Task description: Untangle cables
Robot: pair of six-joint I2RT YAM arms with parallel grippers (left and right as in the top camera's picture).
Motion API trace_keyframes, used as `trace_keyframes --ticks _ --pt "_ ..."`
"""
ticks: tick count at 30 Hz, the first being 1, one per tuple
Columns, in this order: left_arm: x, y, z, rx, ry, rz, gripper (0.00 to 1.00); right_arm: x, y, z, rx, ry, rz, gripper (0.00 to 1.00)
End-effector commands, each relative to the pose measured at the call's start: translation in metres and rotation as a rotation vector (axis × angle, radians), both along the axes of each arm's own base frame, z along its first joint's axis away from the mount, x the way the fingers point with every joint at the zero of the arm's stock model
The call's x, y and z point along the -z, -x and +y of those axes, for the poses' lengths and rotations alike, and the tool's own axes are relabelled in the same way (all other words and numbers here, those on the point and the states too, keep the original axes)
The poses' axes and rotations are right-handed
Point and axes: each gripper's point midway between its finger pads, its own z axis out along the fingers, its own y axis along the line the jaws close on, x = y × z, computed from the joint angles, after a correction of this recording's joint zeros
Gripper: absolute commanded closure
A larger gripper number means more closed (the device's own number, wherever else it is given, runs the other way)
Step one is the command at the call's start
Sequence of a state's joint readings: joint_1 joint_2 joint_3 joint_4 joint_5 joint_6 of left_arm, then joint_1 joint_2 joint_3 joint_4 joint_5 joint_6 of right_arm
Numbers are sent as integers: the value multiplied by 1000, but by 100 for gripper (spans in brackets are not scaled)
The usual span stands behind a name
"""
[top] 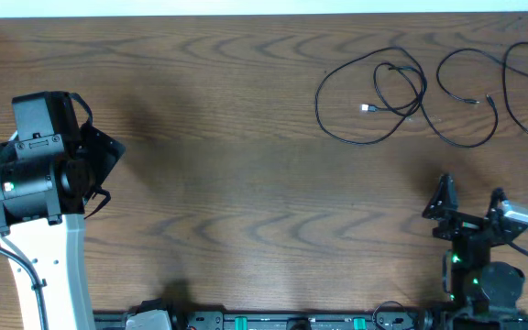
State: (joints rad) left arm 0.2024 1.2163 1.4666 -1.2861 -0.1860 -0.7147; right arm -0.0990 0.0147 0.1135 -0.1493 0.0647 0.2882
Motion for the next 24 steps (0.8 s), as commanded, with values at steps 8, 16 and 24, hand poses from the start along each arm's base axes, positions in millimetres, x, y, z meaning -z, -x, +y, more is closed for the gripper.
trace_keyframes --ticks 8,16,24 --pt "-1 1 2 -15 -2 -2 0 31 -4 -3 14 -14 43 1" --pt "-1 1 2 -15 -2 -2 0 31 -5 -1 6 -14 42 1" --pt "-1 1 2 -15 -2 -2 0 29 -6 -5 33 7 13 1"
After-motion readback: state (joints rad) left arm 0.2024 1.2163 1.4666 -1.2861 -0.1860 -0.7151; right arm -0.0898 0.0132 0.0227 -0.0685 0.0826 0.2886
